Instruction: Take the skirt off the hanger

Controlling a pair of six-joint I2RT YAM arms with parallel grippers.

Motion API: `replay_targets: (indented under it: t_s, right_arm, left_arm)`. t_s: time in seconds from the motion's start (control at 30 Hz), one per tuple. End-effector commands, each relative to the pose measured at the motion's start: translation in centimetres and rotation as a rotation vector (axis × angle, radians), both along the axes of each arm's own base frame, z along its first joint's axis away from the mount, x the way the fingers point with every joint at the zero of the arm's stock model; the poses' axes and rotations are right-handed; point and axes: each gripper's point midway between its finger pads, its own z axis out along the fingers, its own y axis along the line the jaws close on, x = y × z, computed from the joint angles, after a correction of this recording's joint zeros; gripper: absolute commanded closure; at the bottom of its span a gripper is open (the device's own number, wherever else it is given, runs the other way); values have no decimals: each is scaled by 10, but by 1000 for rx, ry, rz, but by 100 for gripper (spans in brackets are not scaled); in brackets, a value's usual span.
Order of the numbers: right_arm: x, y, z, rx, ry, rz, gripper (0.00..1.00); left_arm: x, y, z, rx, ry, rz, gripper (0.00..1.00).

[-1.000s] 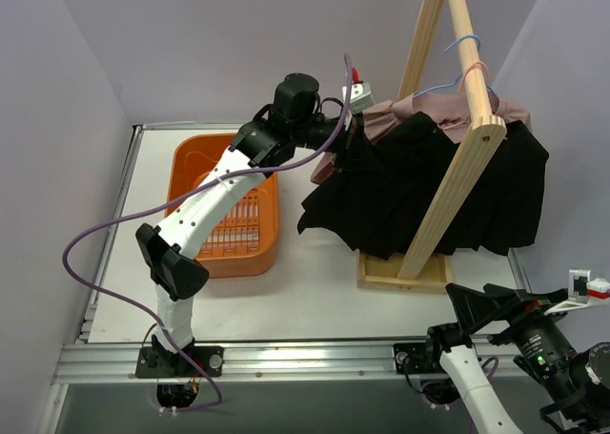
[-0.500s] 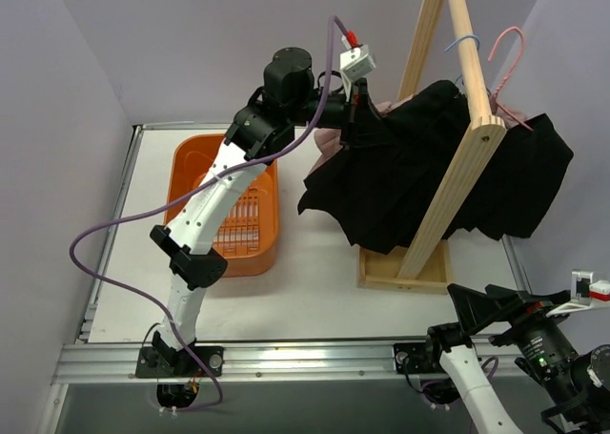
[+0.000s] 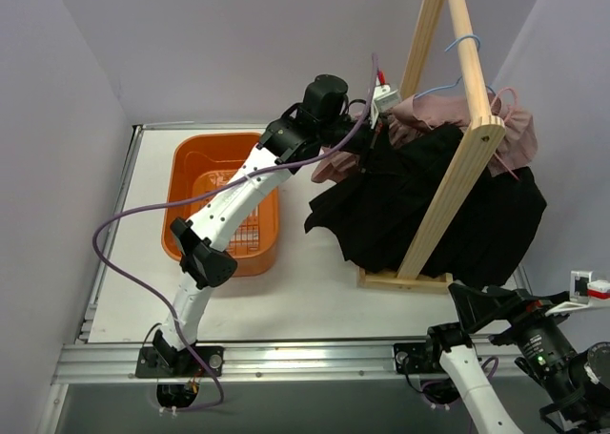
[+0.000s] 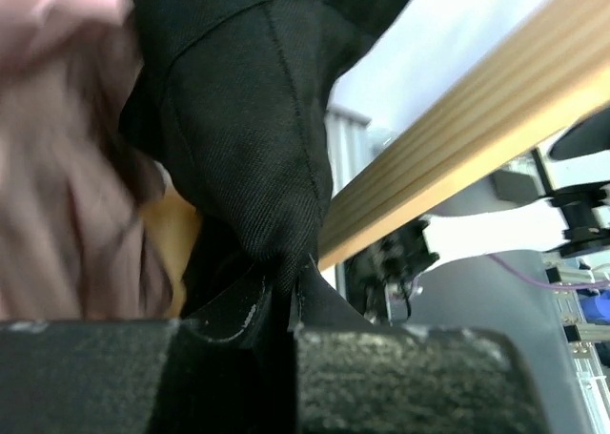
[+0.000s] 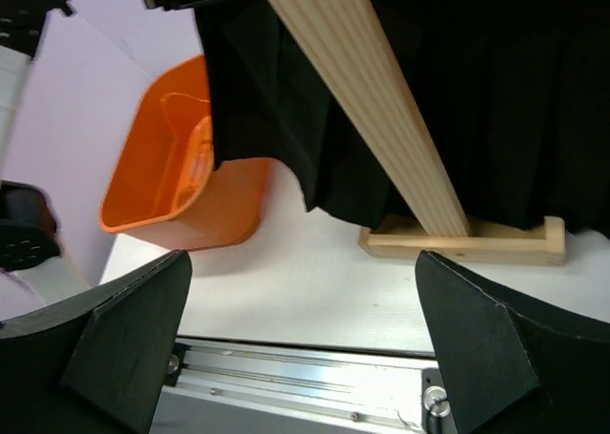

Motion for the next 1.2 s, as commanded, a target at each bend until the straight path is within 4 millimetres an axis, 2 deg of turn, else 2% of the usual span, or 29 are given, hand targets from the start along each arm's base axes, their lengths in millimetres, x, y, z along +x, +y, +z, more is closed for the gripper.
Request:
replay_targets:
  t_s: [0.0,0.03,0.13,0.17,0.2,0.23,0.27,0.3,0.33,0.37,0.4,0.47,0.5,0.53,0.57,0.6,0.63,0.67,0.7,0.77,0.8,0.83,0.93,1.17]
  right_arm:
    - [24,-15,-39,-90,192,-86,0]
    - [29,-18,-49,-124,234,-103,0]
    - [38,-17,-63,-204,268,-71,0]
    - [40,-14,-60,-200,254,-69,0]
    - [42,-11,-57,-200,237,-53,0]
    - [45,-5,-49,-196,213,-22,0]
    - [47,-2,-46,-180,201,-16,0]
    - [48,0,-41,-172,184,-11,1]
    - [49,4,-35,-162,164,2,1]
    - [48,4,-27,-158,141,1,2]
    - [48,5,-23,-154,132,6,2]
    - [45,15,-5,-137,92,59,2]
    - [43,18,1,-132,77,76,2]
    - [44,20,8,-128,67,87,2]
    - [42,24,14,-122,54,107,2]
    - [37,27,27,-117,18,124,2]
    - [41,33,35,-105,4,151,2]
    - [43,39,40,-89,-3,188,2]
    - [39,52,48,-57,-18,265,2]
    - [51,60,68,-23,-65,289,2]
    - [51,68,77,15,-75,331,2]
    - [59,69,91,20,-103,335,2]
    - [76,66,118,37,-131,306,2]
    - [114,60,148,92,-122,290,3]
  left_arm:
    - [14,34,2,70,-29,136,98]
    - [13,48,8,79,-32,163,98]
    - [-2,74,-3,157,-36,208,98]
    - [-7,80,-5,169,-38,211,98]
    - [-10,89,-25,220,-14,219,98]
    - [-17,106,-11,205,-38,253,98]
    - [-19,115,-11,210,-31,267,98]
    - [-30,130,2,185,-49,283,98]
    - [-32,138,-9,211,-32,298,98]
    - [-33,147,-8,213,-32,319,98]
    - [-44,162,2,201,-46,334,98]
    - [-51,176,-6,222,-28,350,98]
    - [-61,188,3,199,-43,358,98]
    - [-66,192,1,202,-38,360,98]
    - [-69,196,-11,224,-16,356,98]
    - [-76,204,-7,210,-24,359,98]
    - [-80,206,-10,214,-18,358,98]
    - [-82,209,-19,230,-7,355,98]
    - [-87,215,-16,224,-15,360,98]
    - [-91,223,-18,231,-18,369,98]
    - [-91,228,-20,237,-25,382,98]
    - [-92,237,-16,227,-41,408,98]
    - [-98,249,-13,211,-76,420,98]
    - [-106,262,-12,179,-98,461,98]
